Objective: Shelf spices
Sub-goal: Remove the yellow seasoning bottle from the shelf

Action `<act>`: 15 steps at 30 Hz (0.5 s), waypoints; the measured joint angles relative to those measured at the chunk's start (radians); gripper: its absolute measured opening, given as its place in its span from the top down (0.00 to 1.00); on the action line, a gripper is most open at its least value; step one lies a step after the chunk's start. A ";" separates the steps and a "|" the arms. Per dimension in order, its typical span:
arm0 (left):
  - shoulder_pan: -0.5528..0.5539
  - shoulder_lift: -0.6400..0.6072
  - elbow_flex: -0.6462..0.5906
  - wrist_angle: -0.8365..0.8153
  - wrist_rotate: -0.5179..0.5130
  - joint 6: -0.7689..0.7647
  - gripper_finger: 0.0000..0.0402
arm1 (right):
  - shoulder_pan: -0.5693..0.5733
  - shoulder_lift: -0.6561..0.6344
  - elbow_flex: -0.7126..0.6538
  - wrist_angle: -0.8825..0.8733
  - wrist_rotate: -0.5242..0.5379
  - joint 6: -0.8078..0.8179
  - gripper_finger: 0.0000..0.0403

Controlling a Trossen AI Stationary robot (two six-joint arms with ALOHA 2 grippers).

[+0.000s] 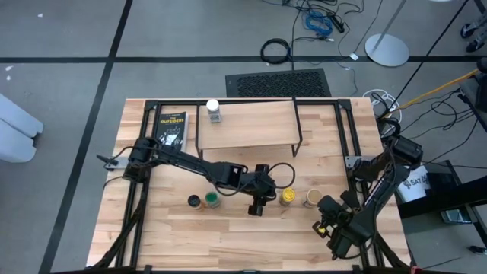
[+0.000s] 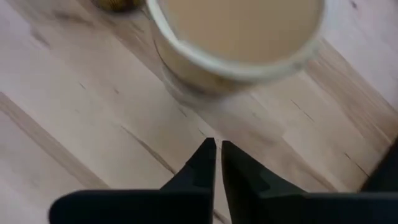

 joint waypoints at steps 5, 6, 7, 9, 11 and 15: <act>-0.007 0.000 0.000 0.001 0.064 -0.051 0.52 | -0.036 0.000 0.000 0.028 0.028 -0.053 1.00; -0.011 0.000 0.000 0.001 0.066 -0.051 0.52 | -0.042 0.000 0.000 0.033 0.036 -0.065 1.00; -0.013 0.000 0.000 0.004 0.066 -0.052 0.52 | -0.049 0.000 0.000 0.041 0.050 -0.078 1.00; -0.016 0.000 0.000 0.015 0.066 -0.052 0.52 | -0.066 0.000 0.000 0.061 0.069 -0.105 1.00; -0.016 0.000 0.000 0.027 0.066 -0.052 0.52 | -0.083 0.000 0.000 0.070 0.074 -0.129 1.00; -0.014 0.000 0.000 0.039 0.051 -0.053 0.52 | -0.110 0.000 0.000 0.109 0.092 -0.183 1.00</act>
